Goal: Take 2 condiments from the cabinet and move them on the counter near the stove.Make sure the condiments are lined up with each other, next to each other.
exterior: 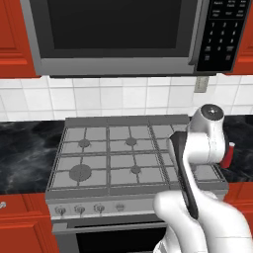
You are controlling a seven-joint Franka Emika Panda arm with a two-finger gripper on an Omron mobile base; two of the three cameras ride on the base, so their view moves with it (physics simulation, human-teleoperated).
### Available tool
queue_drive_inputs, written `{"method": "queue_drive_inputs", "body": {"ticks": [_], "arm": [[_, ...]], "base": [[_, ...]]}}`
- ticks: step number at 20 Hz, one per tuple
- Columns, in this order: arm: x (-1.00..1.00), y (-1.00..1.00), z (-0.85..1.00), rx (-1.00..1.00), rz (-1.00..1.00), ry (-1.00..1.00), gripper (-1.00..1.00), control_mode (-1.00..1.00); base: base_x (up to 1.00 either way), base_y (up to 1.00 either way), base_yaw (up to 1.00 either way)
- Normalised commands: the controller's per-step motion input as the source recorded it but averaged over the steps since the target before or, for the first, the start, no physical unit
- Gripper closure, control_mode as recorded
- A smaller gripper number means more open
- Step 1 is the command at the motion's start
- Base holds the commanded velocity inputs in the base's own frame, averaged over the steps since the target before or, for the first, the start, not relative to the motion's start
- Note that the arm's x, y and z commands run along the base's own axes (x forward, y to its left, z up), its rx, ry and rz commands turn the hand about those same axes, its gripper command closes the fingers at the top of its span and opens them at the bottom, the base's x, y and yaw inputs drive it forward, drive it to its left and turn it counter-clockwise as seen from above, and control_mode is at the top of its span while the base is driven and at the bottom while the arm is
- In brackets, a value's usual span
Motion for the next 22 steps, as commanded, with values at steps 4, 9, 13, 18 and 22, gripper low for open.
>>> {"method": "queue_drive_inputs", "body": {"ticks": [4, 9, 13, 18, 22], "arm": [[0.00, 0.53, 0.21, 0.00, -0.15, -0.13, -1.00, -1.00], [-0.06, 0.20, 0.32, 0.02, -0.08, -0.06, -1.00, -1.00], [-0.34, 0.00, 0.51, 0.02, 0.00, -0.03, -1.00, -1.00], [-0.25, 0.00, 0.42, 0.00, 0.01, 0.00, -1.00, -1.00], [-0.27, 0.00, 0.34, 0.00, 0.04, 0.00, -1.00, -1.00]], "base": [[0.00, 0.00, 0.00], [0.00, 0.00, 0.00], [0.00, 0.00, 0.00], [0.00, 0.00, 0.00], [0.00, 0.00, 0.00]]}}
